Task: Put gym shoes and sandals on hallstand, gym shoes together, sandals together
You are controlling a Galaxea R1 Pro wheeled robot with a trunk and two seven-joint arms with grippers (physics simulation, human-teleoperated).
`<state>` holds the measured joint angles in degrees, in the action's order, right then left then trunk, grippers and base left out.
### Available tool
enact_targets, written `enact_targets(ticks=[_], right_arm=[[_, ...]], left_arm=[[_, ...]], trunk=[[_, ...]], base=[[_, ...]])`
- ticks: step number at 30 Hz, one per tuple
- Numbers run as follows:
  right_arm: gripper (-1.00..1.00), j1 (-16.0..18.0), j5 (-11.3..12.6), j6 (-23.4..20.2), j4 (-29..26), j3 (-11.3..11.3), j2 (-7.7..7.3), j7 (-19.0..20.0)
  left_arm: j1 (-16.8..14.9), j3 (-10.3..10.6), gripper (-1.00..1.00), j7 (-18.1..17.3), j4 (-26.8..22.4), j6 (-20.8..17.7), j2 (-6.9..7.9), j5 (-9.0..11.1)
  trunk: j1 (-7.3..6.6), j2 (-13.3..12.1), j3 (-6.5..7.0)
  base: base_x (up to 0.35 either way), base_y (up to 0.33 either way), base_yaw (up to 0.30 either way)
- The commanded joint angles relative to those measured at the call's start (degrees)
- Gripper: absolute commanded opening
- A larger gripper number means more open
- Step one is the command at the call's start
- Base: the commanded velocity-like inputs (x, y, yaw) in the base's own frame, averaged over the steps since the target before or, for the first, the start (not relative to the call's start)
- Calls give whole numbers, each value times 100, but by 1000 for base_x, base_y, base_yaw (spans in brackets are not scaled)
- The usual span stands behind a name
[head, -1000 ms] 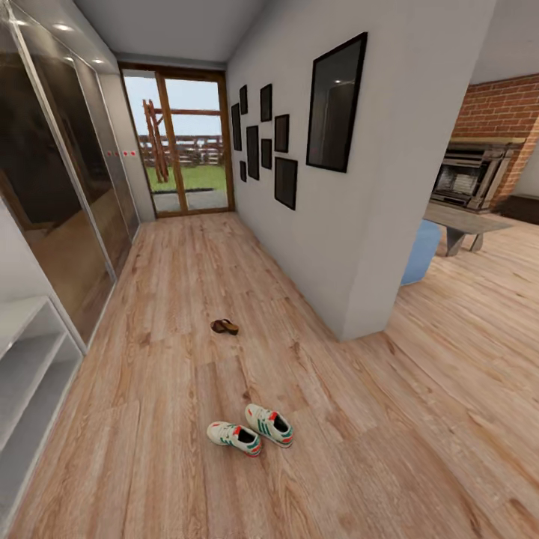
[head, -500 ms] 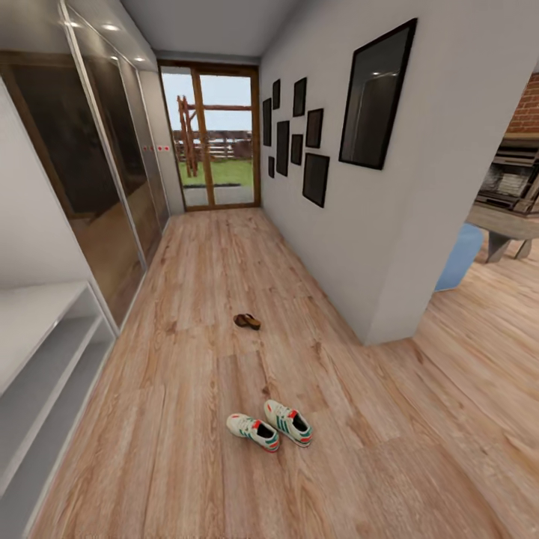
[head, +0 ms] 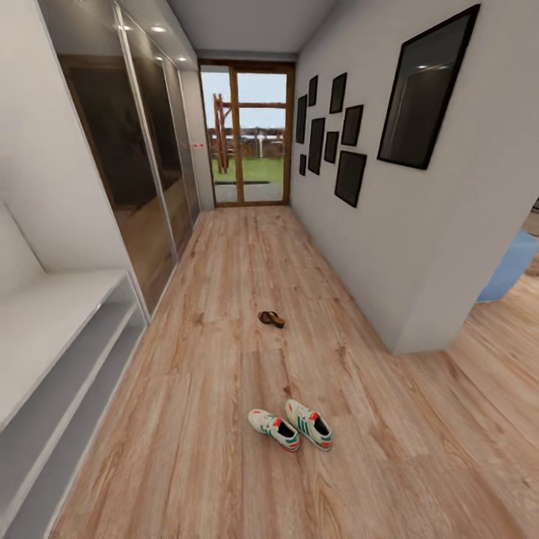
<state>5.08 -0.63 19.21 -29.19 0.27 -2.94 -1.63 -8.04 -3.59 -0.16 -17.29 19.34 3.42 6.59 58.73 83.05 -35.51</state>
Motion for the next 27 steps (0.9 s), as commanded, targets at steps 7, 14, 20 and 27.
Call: enact_targets(ticks=[7, 14, 20, 27], right_arm=[[100, 1, -8, 18, 2, 1, 2, -14], [100, 1, -8, 15, 4, 0, 2, -13], [100, 1, -8, 13, 2, 0, 4, -13], [100, 1, 0, 20, 3, -9, -3, -7]], left_arm=[[10, 16, 100, -2, 0, 25, 1, 59], [13, 15, 100, -2, -2, 26, 0, 61], [13, 16, 100, -2, 1, 26, 0, 62], [13, 17, 100, -2, 6, 20, 0, 52]], trunk=[[0, 2, -6], [0, 2, -6], [43, 83, -43], [197, 363, -171]], base=[[0, 0, 278], [0, 0, 279], [0, 0, 273], [0, 0, 73]])
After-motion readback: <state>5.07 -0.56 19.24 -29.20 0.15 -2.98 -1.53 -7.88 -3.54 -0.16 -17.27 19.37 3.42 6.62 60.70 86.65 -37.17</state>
